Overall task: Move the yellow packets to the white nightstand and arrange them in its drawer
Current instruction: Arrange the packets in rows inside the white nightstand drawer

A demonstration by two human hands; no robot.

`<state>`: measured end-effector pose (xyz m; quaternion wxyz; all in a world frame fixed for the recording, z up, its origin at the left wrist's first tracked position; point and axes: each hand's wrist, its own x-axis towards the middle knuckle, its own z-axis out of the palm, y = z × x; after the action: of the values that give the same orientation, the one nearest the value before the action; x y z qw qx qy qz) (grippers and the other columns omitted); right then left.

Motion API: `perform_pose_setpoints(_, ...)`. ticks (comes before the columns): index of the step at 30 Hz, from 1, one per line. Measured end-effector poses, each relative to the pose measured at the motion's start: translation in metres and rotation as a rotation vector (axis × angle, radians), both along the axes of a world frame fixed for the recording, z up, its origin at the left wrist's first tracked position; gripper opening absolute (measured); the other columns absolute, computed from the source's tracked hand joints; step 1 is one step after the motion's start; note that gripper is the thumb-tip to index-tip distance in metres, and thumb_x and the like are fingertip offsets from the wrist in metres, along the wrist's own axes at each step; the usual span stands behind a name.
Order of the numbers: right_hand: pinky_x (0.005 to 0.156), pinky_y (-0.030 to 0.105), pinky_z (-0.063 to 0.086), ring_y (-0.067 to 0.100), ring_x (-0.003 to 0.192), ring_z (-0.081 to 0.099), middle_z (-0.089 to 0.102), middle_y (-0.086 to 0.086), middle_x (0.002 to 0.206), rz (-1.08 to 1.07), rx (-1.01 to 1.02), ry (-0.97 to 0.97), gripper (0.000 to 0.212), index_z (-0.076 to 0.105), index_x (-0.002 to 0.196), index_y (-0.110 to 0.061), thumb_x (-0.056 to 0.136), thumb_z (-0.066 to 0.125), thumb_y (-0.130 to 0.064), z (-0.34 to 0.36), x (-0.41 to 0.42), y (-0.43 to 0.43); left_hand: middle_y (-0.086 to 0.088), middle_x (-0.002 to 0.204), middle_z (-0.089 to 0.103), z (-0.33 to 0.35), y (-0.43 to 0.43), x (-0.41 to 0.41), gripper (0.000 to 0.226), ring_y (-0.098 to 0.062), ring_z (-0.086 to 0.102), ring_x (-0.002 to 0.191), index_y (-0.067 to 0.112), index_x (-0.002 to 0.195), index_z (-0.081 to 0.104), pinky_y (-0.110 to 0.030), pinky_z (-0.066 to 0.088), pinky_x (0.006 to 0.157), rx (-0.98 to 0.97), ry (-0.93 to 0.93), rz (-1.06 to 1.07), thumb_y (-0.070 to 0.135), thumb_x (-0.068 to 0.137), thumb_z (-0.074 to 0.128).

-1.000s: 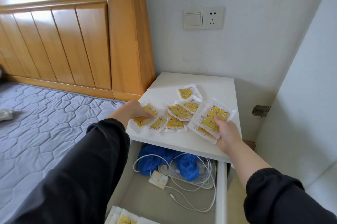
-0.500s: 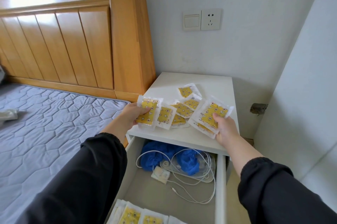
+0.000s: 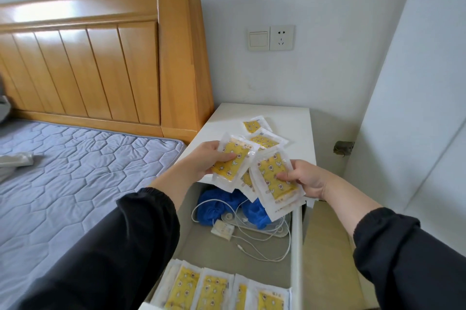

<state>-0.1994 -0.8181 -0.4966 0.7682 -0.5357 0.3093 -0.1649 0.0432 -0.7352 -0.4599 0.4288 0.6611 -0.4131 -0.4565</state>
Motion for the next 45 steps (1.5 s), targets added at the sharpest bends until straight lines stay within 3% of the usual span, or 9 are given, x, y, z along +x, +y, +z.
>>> perform_pose_setpoints(7, 0.065, 0.039, 0.059, 0.027, 0.081, 0.072, 0.073, 0.013, 0.091, -0.263, 0.014, -0.114, 0.024, 0.061, 0.106, 0.000, 0.083, 0.055, 0.005, -0.004, -0.011, 0.015, -0.013, 0.103, 0.071, -0.027, 0.014, -0.007, 0.021, -0.031, 0.069, 0.094, 0.007, 0.108, 0.064, -0.053, 0.055, 0.086, -0.101, 0.394, 0.439, 0.004, 0.087, 0.066)
perform_pose_setpoints(12, 0.060, 0.041, 0.059, 0.028, 0.080, 0.072, 0.074, 0.012, 0.091, -0.313, 0.062, -0.269, 0.071, 0.060, 0.109, -0.001, 0.045, 0.088, -0.008, 0.010, -0.026, 0.013, -0.013, 0.118, 0.063, -0.046, 0.021, -0.006, 0.031, -0.033, 0.062, 0.107, 0.006, 0.124, 0.054, -0.054, 0.053, 0.087, -0.007, 0.586, 0.582, 0.005, 0.093, 0.054)
perform_pose_setpoints(16, 0.060, 0.042, 0.058, 0.030, 0.082, 0.072, 0.073, 0.015, 0.094, -0.228, 0.043, -0.385, 0.077, 0.073, 0.090, -0.003, 0.018, 0.098, -0.015, 0.027, -0.026, 0.014, -0.013, 0.105, 0.066, -0.047, 0.034, -0.039, 0.021, -0.028, 0.066, 0.085, 0.007, 0.116, 0.053, -0.044, 0.057, 0.060, 0.153, 0.575, 0.466, 0.004, 0.100, 0.039)
perform_pose_setpoints(20, 0.068, 0.044, 0.057, 0.031, 0.087, 0.070, 0.072, 0.015, 0.097, -0.194, -0.008, -0.206, 0.056, 0.068, 0.097, -0.002, 0.047, 0.092, -0.011, 0.030, -0.018, 0.023, -0.015, 0.126, 0.062, -0.043, 0.030, -0.056, 0.037, -0.033, 0.063, 0.104, 0.012, 0.131, 0.054, -0.044, 0.059, 0.068, 0.018, 0.770, 0.324, 0.024, 0.105, 0.032)
perform_pose_setpoints(22, 0.076, 0.046, 0.054, 0.032, 0.095, 0.066, 0.070, 0.017, 0.099, -0.239, -0.025, -0.055, 0.025, 0.064, 0.102, -0.001, 0.077, 0.068, 0.001, 0.024, -0.013, 0.030, -0.013, 0.125, 0.064, -0.041, 0.027, -0.056, 0.045, -0.034, 0.061, 0.111, 0.018, 0.129, 0.057, -0.045, 0.055, 0.078, -0.038, 0.837, 0.303, 0.042, 0.104, 0.029)
perform_pose_setpoints(24, 0.081, 0.047, 0.052, 0.033, 0.100, 0.063, 0.069, 0.017, 0.102, -0.272, -0.008, 0.019, 0.022, 0.063, 0.105, 0.000, 0.086, 0.056, 0.006, 0.014, -0.010, 0.035, -0.013, 0.121, 0.066, -0.039, 0.028, -0.058, 0.043, -0.033, 0.063, 0.108, 0.019, 0.126, 0.059, -0.045, 0.055, 0.076, -0.049, 0.802, 0.277, 0.046, 0.101, 0.037)
perform_pose_setpoints(29, 0.082, 0.048, 0.052, 0.032, 0.102, 0.063, 0.072, 0.014, 0.099, -0.231, 0.055, 0.047, 0.019, 0.065, 0.105, -0.004, 0.089, 0.054, 0.003, 0.005, -0.006, 0.044, -0.017, 0.114, 0.067, -0.045, 0.028, -0.061, 0.035, -0.033, 0.067, 0.094, 0.010, 0.127, 0.054, -0.042, 0.056, 0.059, -0.036, 0.680, 0.363, 0.010, 0.093, 0.059)
perform_pose_setpoints(37, 0.062, 0.043, 0.059, 0.026, 0.081, 0.072, 0.074, 0.010, 0.091, -0.289, 0.202, -0.026, 0.019, 0.063, 0.107, -0.009, 0.094, 0.049, -0.006, -0.007, -0.009, 0.047, -0.013, 0.107, 0.070, -0.075, 0.043, -0.038, 0.026, -0.033, 0.069, 0.094, 0.010, 0.120, 0.057, -0.047, 0.056, 0.072, 0.035, 0.716, 0.428, 0.015, 0.094, 0.058)
perform_pose_setpoints(45, 0.082, 0.054, 0.053, 0.034, 0.099, 0.067, 0.068, 0.018, 0.111, -0.204, 0.367, 0.089, 0.028, 0.058, 0.118, -0.008, 0.093, 0.046, -0.003, -0.060, -0.001, 0.079, -0.012, 0.090, 0.073, -0.122, 0.084, -0.022, 0.017, -0.028, 0.071, 0.079, 0.009, 0.107, 0.063, -0.040, 0.056, 0.065, 0.174, 0.722, 0.399, 0.019, 0.094, 0.059)
